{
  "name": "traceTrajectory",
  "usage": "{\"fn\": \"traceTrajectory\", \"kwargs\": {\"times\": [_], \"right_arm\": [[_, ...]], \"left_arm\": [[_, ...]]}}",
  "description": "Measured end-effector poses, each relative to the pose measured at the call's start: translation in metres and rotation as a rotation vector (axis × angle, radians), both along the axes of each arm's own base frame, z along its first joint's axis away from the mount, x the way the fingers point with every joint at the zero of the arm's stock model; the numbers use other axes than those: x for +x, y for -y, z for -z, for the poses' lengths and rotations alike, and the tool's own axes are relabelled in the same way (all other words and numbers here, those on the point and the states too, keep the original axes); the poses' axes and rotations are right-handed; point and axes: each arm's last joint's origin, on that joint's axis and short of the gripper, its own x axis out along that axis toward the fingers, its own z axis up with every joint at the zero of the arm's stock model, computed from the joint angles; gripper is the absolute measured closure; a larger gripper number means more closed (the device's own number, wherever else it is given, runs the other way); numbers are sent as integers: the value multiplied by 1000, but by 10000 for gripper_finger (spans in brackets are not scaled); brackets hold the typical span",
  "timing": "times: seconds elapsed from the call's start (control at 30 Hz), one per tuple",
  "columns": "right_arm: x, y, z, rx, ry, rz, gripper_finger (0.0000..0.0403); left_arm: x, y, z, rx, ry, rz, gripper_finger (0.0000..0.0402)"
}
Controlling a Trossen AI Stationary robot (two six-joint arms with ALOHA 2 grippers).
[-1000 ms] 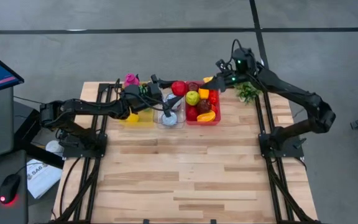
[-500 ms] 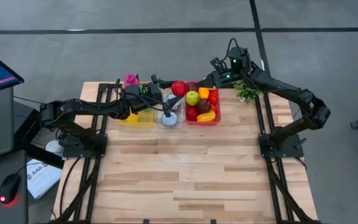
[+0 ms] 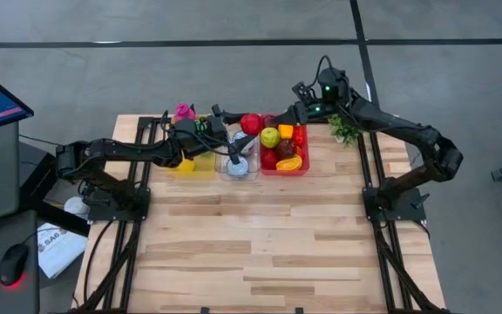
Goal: Pick & Place Food Item
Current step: Put the red apple into the pink bin
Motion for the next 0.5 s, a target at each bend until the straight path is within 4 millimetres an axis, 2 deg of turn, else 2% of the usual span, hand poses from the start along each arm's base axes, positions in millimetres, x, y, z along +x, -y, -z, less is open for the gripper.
{"fn": "traceTrajectory", "kwargs": {"times": [0.27,0.5], "right_arm": [[22,-4,13,111,-20,13,62],[32,-5,6,66,93,-8,50]], "left_arm": [[0,0,0,0,-1,0,107],[0,0,2,-6,-19,0,107]]}}
